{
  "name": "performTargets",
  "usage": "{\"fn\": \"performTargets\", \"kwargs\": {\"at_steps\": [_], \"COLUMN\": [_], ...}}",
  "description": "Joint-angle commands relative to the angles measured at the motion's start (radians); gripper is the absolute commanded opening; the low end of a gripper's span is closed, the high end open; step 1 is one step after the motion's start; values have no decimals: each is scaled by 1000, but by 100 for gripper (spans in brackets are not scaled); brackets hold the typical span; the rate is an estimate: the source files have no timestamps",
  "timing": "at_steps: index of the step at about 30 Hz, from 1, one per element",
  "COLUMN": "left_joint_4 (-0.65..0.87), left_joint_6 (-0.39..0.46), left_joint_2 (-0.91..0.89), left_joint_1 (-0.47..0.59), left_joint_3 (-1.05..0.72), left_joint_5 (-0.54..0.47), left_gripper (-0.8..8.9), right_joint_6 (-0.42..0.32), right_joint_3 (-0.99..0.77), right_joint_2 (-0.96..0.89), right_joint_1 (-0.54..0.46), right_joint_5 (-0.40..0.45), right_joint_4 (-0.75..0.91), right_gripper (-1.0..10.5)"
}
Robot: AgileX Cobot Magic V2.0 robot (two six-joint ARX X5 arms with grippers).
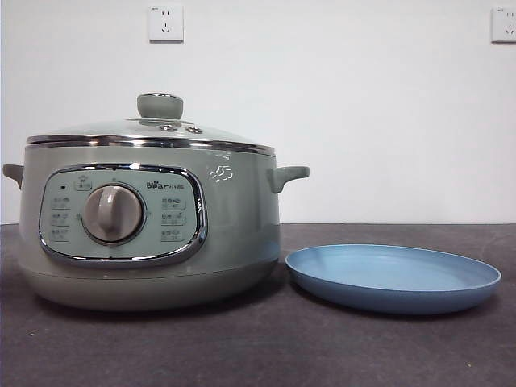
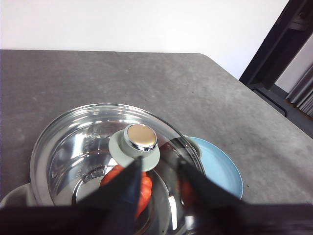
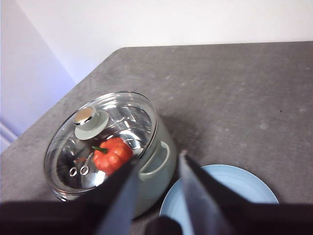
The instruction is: Take the pumpkin out from the steamer,put the pumpkin in the blue plate,close the lid
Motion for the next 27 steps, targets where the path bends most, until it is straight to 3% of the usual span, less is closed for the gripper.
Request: {"fn": "performTargets", "kwargs": {"at_steps": [1,6,10,18,27], "left_joint_4": [14,34,9,-55,-42], "left_joint_6": [-3,-30,-1,102,159], "left_joint_2": [11,88,195,407,564], "left_joint_1": [-4,-37,-100,-268,-370], "left_joint_3": [4,33,113,274,293], "left_joint_5": [1,-11,-69,-285,-461], "left_gripper": [380,378,378,378,377], "right_joint_6": [0,8,11,9,6], "right_joint_3": [2,2,2,2,2], "right_joint_2": [3,3,3,4,4], "right_joint_1": [0,0,0,0,0], "right_joint_5": [2,2,2,2,3], "right_joint_4": [-2,-2,-18,-66,-80], "right_gripper": [533,533,533,533,533]}}
